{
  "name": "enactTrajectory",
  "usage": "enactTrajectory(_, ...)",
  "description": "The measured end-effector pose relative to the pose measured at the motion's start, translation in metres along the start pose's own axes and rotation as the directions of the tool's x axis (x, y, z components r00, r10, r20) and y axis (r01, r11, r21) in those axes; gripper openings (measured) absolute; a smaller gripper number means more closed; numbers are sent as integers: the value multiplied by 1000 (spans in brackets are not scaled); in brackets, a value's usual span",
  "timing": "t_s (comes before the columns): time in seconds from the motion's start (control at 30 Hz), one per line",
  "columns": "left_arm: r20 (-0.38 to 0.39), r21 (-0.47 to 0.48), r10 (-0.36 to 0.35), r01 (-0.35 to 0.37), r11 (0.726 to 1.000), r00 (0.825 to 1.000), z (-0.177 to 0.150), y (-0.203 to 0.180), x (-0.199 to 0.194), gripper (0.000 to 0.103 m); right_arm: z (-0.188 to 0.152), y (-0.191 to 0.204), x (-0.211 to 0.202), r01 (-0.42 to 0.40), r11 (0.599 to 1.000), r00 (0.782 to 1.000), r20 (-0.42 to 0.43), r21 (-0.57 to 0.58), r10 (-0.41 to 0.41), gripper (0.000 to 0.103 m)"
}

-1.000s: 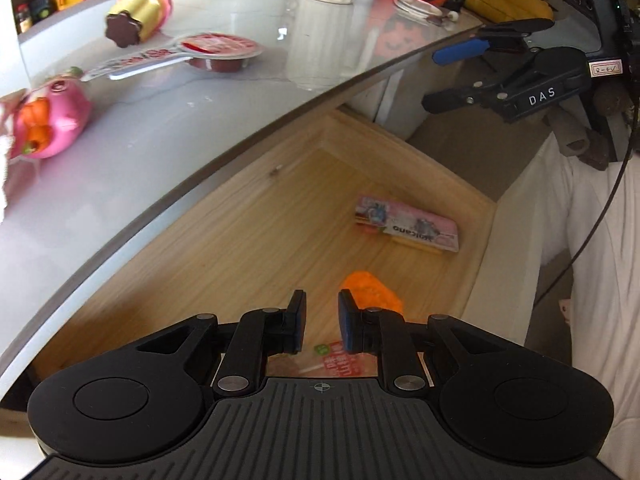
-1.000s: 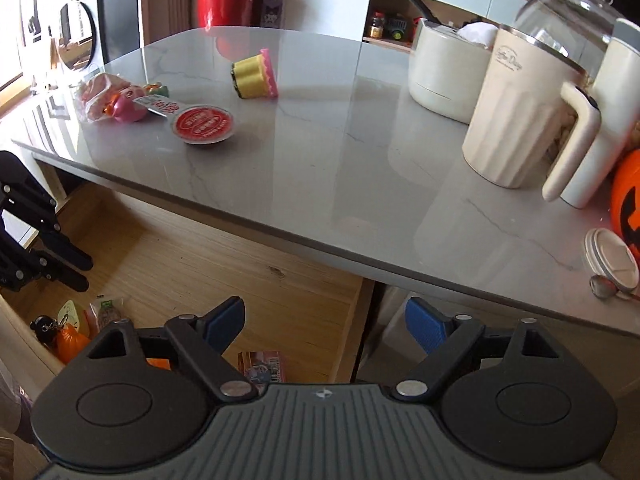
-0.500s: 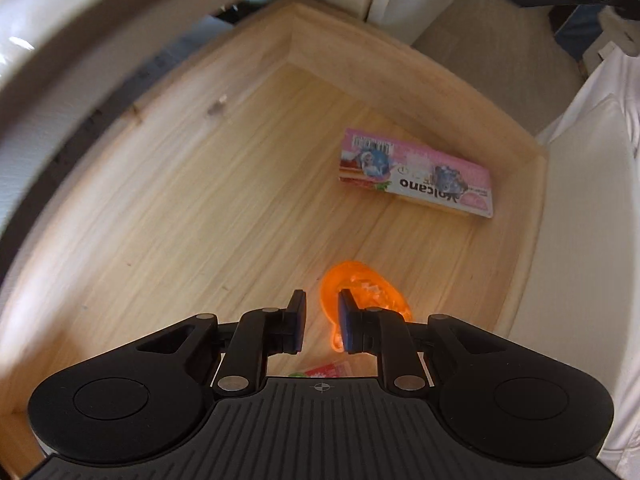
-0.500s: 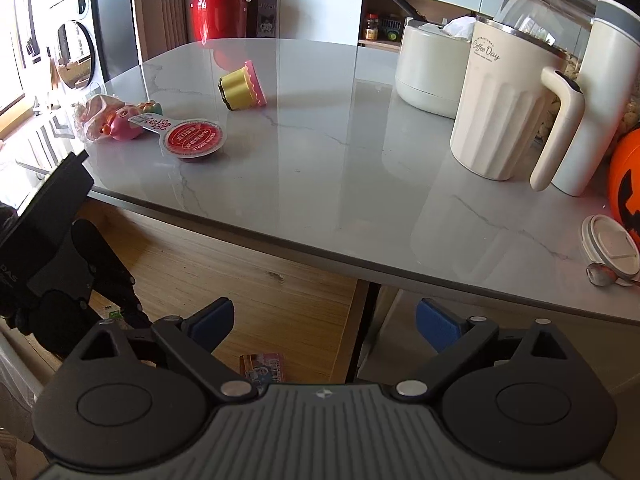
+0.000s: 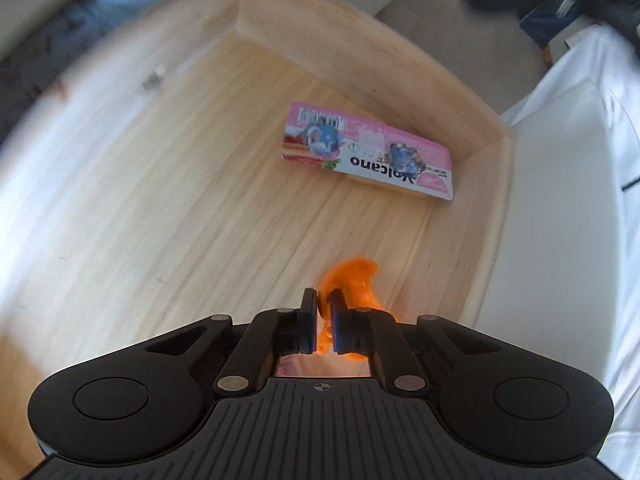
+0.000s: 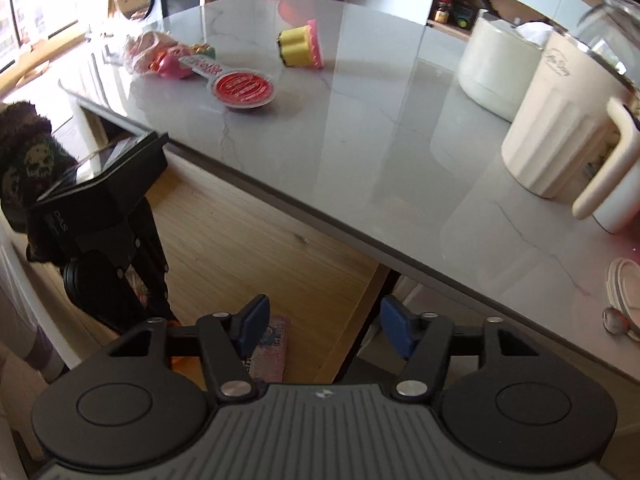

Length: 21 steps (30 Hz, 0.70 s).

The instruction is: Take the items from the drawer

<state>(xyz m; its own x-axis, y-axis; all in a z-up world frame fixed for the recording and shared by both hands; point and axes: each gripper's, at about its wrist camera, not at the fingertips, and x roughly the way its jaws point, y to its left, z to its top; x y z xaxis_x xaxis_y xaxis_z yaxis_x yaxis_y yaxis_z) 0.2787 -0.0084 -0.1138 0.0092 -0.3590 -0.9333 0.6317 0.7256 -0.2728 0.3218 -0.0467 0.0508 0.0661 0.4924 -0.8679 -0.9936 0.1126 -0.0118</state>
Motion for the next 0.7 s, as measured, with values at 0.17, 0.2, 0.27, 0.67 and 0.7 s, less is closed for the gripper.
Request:
enactTrajectory(0.17, 118, -27, 41, -38, 999, 992, -17, -1, -44, 6, 3, 31, 42, -117, 983, 981, -171, -142, 92, 49)
enactTrajectory(0.2, 142, -45, 42, -36, 998, 989, -21, 0, -52, 6, 3, 36, 53, -120, 979, 975, -206, -167, 85, 49)
enactTrajectory(0.27, 174, -63, 39, -28, 998, 984, -29, 3, -66, 6, 3, 44, 72, -130, 969, 961, -265, -208, 72, 49)
enactTrajectory(0.67, 155, -10, 68, -67, 998, 986, -50, 18, -76, 9, 8, 57, 140, -184, 959, 855, -517, -214, 49, 61)
enactTrajectory(0.7, 163, -17, 69, -67, 998, 984, -50, 20, -77, 9, 9, 57, 142, -189, 960, 851, -523, -205, 56, 62)
